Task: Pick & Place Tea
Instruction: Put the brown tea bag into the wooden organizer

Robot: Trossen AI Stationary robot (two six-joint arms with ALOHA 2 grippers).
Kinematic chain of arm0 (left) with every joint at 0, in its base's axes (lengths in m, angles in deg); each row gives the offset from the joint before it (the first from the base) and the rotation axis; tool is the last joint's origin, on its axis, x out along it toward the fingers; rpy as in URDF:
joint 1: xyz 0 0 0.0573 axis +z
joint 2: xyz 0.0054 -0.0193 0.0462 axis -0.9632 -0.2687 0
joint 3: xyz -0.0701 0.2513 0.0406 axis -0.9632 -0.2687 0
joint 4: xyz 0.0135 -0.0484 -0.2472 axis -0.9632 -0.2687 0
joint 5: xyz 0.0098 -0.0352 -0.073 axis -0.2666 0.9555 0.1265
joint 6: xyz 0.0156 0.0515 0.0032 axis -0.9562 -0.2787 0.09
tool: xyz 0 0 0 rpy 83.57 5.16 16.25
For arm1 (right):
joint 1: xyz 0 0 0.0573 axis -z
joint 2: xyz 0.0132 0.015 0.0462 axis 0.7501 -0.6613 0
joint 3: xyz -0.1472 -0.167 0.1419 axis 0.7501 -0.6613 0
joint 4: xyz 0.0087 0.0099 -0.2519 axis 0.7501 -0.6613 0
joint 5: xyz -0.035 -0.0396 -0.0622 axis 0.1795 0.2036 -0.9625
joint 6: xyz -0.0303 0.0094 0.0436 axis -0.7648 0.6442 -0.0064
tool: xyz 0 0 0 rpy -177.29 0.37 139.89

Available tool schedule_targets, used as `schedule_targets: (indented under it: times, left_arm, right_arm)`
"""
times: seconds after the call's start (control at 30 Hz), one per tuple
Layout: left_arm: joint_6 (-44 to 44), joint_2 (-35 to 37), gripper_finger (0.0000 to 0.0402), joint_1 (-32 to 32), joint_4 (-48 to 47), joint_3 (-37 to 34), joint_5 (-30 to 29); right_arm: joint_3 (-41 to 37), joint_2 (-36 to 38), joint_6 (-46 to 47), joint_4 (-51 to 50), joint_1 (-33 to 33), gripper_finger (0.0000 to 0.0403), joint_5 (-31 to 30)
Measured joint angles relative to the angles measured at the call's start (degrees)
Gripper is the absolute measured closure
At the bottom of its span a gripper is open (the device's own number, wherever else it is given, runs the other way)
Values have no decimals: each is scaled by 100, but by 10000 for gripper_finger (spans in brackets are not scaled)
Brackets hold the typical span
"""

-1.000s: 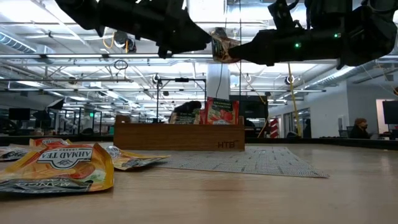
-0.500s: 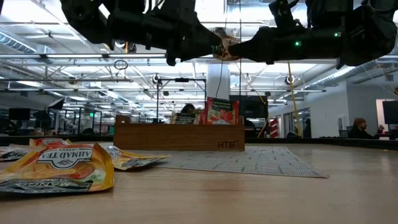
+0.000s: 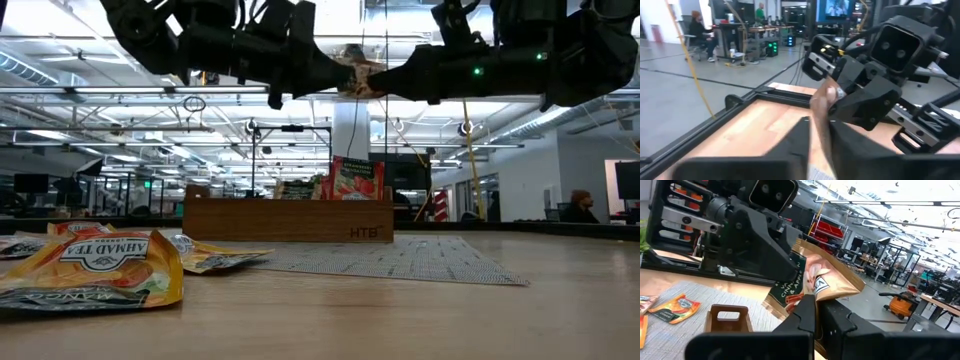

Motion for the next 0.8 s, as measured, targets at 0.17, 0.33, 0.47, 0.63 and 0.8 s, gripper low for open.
schedule_targets:
  times: [0.17, 0.33, 0.47, 0.63, 0.8]
  left_arm:
    - [-311, 13, 396, 12, -36, 0, 515]
    - [-679, 444, 398, -145, -900, 0, 379]
    - [-899, 1126, 399, -313, -2184, 2, -125]
    - [-872, 2000, 400, -461, -4134, 2, -219]
    - [-534, 2233, 400, -474, -5621, 81, -32]
  right_arm:
    - [-2, 3, 83, -61, -5, 388, 263]
    - [-53, 289, 134, -492, -52, 312, 288]
    - [-238, 836, 643, -922, -79, 239, 268]
    - [-509, 1781, 900, -1652, -116, 176, 275]
    - [-820, 2439, 1149, -1983, -105, 162, 265]
